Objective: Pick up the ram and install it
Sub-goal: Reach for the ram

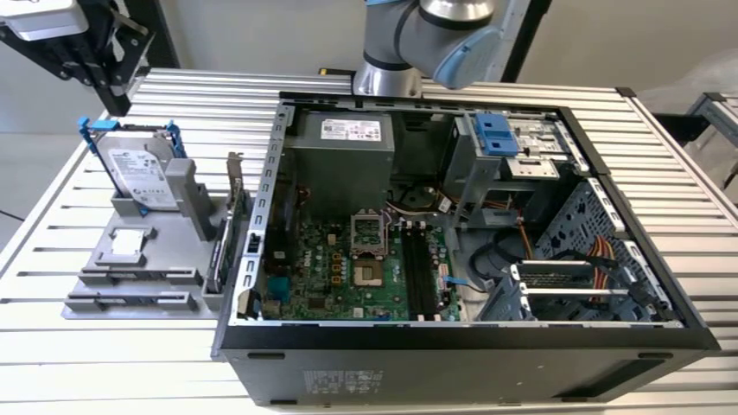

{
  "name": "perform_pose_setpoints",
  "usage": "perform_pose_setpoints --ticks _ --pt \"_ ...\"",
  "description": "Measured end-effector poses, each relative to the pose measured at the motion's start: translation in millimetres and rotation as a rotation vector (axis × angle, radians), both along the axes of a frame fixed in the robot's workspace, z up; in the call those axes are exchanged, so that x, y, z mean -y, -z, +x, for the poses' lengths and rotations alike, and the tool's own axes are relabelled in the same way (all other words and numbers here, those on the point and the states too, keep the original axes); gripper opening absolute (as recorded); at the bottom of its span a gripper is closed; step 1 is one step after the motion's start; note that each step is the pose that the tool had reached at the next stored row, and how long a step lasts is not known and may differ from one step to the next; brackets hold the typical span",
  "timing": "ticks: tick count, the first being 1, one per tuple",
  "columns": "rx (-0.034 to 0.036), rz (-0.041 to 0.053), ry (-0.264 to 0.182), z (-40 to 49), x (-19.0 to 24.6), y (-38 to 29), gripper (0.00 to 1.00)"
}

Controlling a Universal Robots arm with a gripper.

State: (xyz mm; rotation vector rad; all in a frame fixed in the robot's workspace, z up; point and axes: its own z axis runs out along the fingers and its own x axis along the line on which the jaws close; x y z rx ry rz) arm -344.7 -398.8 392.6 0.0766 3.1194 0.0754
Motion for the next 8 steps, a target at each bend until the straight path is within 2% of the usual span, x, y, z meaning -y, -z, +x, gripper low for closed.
perform_pose_setpoints --ticks 8 --pt "-0.0001 -0.0001 -0.014 -7.4 0.0 0.0 0.0"
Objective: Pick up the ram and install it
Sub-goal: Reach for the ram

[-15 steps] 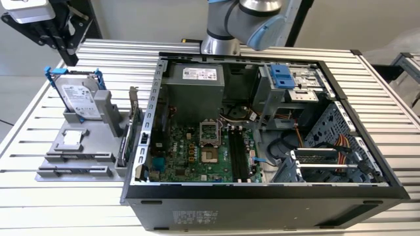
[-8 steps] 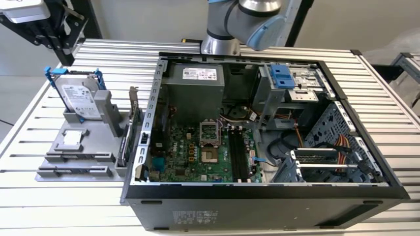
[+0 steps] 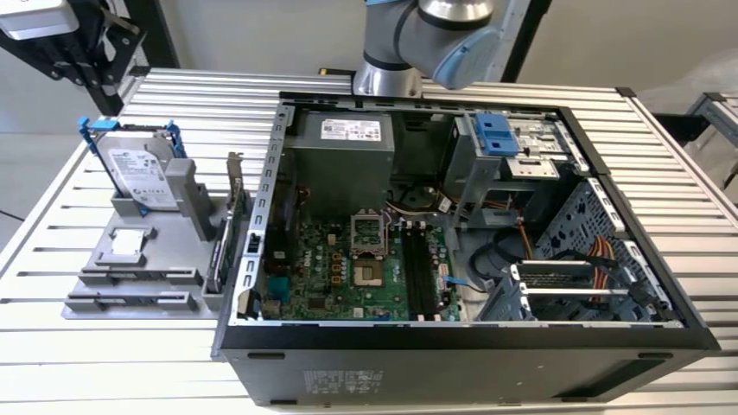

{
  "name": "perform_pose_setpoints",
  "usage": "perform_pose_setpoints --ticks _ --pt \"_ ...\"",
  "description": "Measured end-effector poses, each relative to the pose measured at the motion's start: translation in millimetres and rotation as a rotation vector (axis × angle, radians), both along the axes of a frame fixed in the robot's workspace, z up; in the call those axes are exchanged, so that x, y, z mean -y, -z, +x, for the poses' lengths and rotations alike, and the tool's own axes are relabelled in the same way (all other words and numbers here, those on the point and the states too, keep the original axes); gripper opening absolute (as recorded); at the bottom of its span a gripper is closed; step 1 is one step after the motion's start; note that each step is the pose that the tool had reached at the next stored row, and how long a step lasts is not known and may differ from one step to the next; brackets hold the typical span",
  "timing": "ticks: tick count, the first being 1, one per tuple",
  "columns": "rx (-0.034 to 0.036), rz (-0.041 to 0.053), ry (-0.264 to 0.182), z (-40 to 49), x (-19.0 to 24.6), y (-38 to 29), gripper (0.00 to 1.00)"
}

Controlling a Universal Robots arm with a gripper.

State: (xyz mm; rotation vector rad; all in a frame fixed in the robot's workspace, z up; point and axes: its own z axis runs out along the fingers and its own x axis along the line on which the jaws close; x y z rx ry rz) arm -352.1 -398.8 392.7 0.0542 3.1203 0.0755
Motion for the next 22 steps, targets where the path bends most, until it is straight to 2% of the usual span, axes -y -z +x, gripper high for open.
perform_pose_setpoints --ticks 15,22 --pt "0.0 0.0001 -0.002 -4.2 0.1 0.0 0.0" --pt "0.0001 0.0001 -0.002 -4.1 5.9 0.0 0.0"
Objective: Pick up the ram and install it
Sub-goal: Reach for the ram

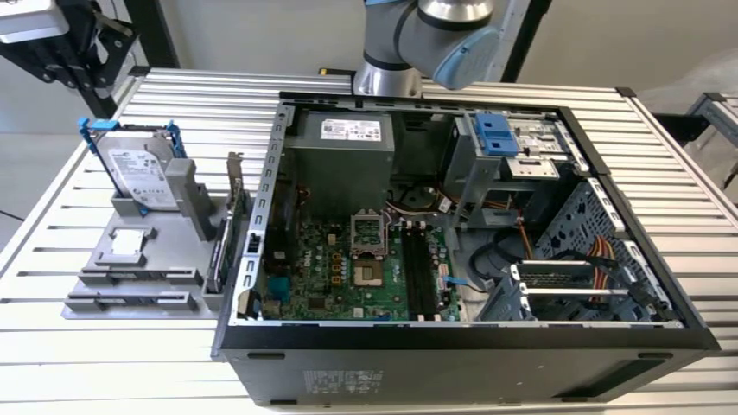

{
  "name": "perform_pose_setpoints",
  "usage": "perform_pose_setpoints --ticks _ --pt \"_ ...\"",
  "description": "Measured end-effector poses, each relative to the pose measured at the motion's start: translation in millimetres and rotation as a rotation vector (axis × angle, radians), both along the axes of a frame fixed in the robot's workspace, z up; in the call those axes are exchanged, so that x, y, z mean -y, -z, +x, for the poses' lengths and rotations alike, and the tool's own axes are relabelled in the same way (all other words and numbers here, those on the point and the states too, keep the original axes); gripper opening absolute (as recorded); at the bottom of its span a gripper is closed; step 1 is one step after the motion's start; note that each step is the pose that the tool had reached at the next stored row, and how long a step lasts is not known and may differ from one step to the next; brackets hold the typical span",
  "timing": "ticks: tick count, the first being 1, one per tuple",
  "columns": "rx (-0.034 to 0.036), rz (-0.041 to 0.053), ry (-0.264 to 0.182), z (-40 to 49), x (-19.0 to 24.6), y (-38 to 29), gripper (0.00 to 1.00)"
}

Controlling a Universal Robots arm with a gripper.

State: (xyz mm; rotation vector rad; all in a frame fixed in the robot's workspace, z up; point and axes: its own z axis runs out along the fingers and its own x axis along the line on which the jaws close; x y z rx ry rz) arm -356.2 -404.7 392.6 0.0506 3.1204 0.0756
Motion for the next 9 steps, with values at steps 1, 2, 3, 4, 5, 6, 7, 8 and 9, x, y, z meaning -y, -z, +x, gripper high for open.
perform_pose_setpoints --ticks 1,2,3,4,5,6,7,8,9 --pt "0.0 0.0001 0.0 0.0 1.2 0.0 0.0" --pt "-0.0001 0.0 0.0 0.0 2.4 0.0 0.0" --pt "-0.0001 0.0 0.0 0.0 3.5 0.0 0.0" --pt "-0.0001 0.0 0.0 0.0 4.7 0.0 0.0" --pt "0.0 0.0 0.0 0.0 5.8 0.0 0.0" --pt "0.0 0.0 0.0 0.0 6.9 0.0 0.0" --pt "0.0 0.0 0.0 0.0 7.8 0.0 0.0" --pt "0.0 0.0 0.0 0.0 8.8 0.0 0.0" --pt "0.0 0.0 0.0 0.0 10.5 0.0 0.0"
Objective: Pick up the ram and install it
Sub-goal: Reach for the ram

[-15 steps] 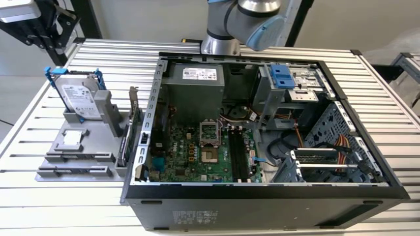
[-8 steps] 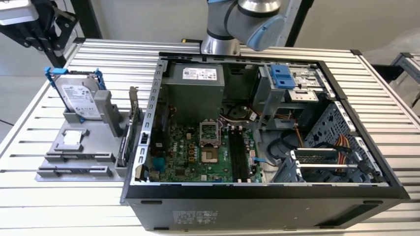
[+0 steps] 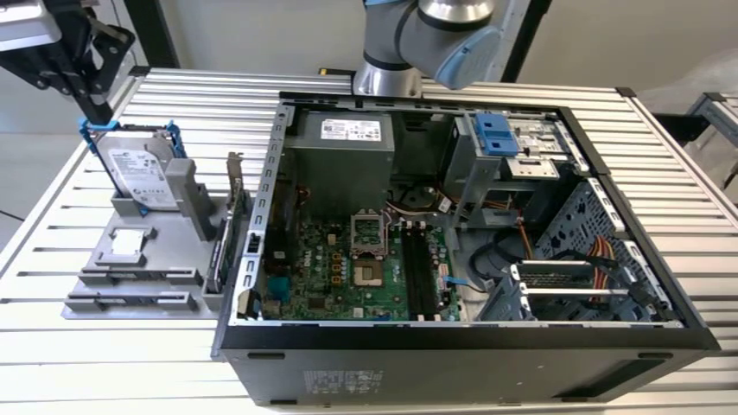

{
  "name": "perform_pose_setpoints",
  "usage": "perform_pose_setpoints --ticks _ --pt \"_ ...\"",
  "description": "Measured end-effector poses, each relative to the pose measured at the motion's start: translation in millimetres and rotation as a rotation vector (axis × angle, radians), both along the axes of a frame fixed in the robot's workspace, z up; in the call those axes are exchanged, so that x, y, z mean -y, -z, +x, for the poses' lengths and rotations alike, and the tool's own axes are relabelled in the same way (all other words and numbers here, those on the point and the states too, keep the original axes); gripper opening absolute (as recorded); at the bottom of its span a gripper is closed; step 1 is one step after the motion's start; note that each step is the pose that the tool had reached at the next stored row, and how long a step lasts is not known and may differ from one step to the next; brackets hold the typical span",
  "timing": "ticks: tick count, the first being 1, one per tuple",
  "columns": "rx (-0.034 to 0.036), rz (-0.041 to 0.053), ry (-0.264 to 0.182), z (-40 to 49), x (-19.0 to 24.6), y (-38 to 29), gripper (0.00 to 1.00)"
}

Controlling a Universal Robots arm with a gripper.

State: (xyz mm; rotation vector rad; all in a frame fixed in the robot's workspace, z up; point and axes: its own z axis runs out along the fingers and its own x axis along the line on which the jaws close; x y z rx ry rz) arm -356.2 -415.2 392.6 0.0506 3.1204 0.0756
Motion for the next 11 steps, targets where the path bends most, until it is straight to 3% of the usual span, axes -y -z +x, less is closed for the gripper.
perform_pose_setpoints --ticks 11 --pt "-0.0001 0.0 0.0 0.0 11.0 0.0 0.0"
